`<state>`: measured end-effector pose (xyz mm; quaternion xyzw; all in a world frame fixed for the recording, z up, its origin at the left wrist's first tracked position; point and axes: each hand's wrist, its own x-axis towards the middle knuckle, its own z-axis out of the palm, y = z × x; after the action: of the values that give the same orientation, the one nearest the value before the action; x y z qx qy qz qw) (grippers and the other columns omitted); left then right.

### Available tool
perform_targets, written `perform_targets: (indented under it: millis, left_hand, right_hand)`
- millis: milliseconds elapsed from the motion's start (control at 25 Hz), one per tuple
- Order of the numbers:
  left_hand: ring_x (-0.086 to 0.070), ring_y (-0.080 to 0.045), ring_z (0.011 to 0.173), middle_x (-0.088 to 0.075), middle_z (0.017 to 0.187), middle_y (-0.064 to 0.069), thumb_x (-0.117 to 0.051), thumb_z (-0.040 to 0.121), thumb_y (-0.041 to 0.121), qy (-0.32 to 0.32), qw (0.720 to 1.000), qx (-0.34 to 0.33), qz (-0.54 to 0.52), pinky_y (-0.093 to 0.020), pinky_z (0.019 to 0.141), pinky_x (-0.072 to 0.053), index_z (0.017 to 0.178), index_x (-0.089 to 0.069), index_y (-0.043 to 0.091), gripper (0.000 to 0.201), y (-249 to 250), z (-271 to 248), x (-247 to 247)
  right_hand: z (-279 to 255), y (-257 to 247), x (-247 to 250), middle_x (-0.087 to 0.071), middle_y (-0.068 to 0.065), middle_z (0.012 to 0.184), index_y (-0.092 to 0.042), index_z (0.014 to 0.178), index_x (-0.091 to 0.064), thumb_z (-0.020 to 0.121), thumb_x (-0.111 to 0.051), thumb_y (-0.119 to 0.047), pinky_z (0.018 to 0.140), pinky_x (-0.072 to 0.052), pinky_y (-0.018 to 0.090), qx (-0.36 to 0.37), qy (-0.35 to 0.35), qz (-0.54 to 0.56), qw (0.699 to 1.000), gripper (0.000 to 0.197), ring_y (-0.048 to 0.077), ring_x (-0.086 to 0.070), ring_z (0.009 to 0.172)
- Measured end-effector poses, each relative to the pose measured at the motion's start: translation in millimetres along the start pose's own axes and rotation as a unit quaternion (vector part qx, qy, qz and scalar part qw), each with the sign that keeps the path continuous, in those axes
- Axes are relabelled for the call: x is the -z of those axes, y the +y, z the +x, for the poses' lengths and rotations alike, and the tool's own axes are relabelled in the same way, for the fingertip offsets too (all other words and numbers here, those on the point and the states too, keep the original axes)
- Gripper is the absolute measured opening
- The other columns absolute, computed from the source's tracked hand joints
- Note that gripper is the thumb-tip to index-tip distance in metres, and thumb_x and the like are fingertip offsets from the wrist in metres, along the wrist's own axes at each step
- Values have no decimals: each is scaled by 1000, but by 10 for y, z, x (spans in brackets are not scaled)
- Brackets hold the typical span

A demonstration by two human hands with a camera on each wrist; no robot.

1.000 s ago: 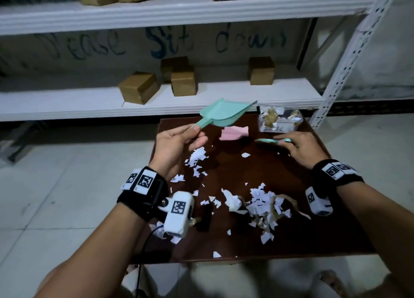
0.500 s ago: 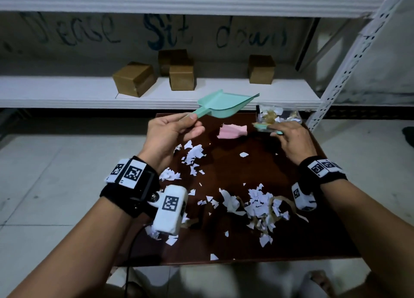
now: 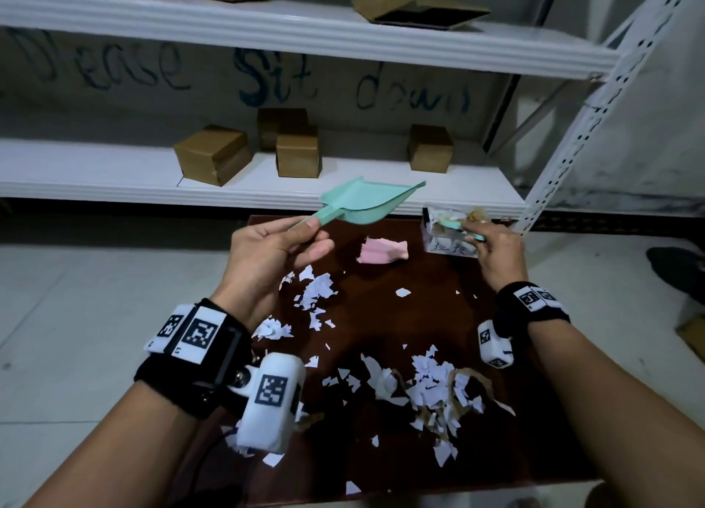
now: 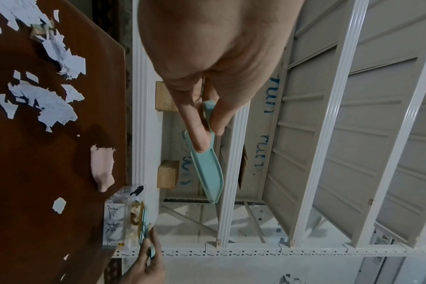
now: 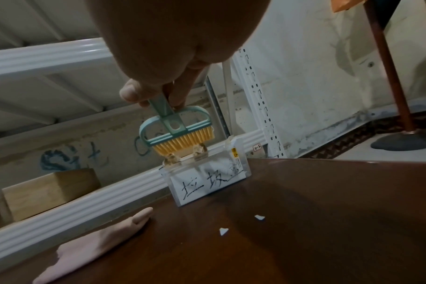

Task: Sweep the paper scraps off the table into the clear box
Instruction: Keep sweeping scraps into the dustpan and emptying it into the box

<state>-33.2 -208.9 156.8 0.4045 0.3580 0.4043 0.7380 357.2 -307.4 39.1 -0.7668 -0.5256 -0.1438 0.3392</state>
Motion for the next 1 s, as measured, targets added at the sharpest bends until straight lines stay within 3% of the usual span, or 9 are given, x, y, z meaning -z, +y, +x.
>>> perform_targets:
  millis: [80,160,240,320,400,560,800,920,1000]
  left_hand:
    - [-75,-27,75,-74,89,-24,-73,84,0,1,1000,2,-5,-28,80,-61,91,-77,-2,8,4,8,3]
    - [-75,-27,75,-74,88,-23,-73,84,0,-2,1000,9,-6,-29,80,-61,89,-77,-1,6,-12,10,-19]
    - [-75,-27,74,-74,87,-23,-72,85,-1,-3,1000,20,-15,-29,79,-61,89,-76,-2,6,-22,11,-58]
    - [-75,-26,72,-74,87,-24,-72,85,-2,1,999,23,-23,-28,77,-62,91,-75,-4,7,-16,22,-92]
    - [-75,-26,71,-74,86,-24,-71,85,-2,1,999,18,-28,-27,75,-62,91,-74,-5,7,-2,26,-119]
    - [-74,-25,70,-74,84,-23,-71,85,-3,2,999,22,-43,-25,72,-62,90,-74,-5,6,9,8,-157]
    - [-74,-25,70,-73,83,-22,-71,86,-3,1,999,22,-45,-22,66,-62,91,-73,-6,7,25,10,-151]
    - [-74,-24,69,-73,81,-21,-71,86,-3,5,999,19,-44,-24,69,-62,91,-73,-6,7,30,37,-136]
    - [-75,-24,69,-74,81,-21,-71,86,-3,6,999,19,-44,-24,69,-62,92,-73,-6,7,33,52,-130]
  right_hand:
    - [16,7,-54,-76,13,116,-12,117,-77,81,-69,14,108,-49,36,-12,-24,10,1000,45,31,-69,111]
    - [60,-9,-21,-76,13,116,-12,118,-77,85,-70,9,106,-45,25,-33,-33,1,999,40,30,-71,108]
    - [107,-68,99,-77,13,114,-9,116,-78,87,-72,4,100,-41,16,-34,-10,6,999,32,25,-72,104]
    - [162,-107,258,-77,13,111,-8,113,-79,88,-73,1,96,-42,13,-20,32,27,999,27,19,-71,101]
    - [213,-104,366,-78,14,107,-6,110,-79,89,-74,-1,91,-44,14,-9,65,38,997,23,16,-70,96]
    - [252,-25,398,-79,14,103,-6,107,-80,90,-73,-6,89,-49,24,-20,79,24,996,18,29,-74,95]
    - [225,113,235,-78,19,103,-5,108,-79,88,-74,0,86,-40,10,-52,40,8,998,21,32,-73,93]
    - [282,123,204,-77,15,98,-9,109,-80,92,-72,-6,83,-45,17,-89,62,40,993,19,22,-69,86]
    - [336,126,207,-76,10,96,-11,109,-80,95,-70,-14,80,-49,20,-134,119,82,980,18,14,-65,85]
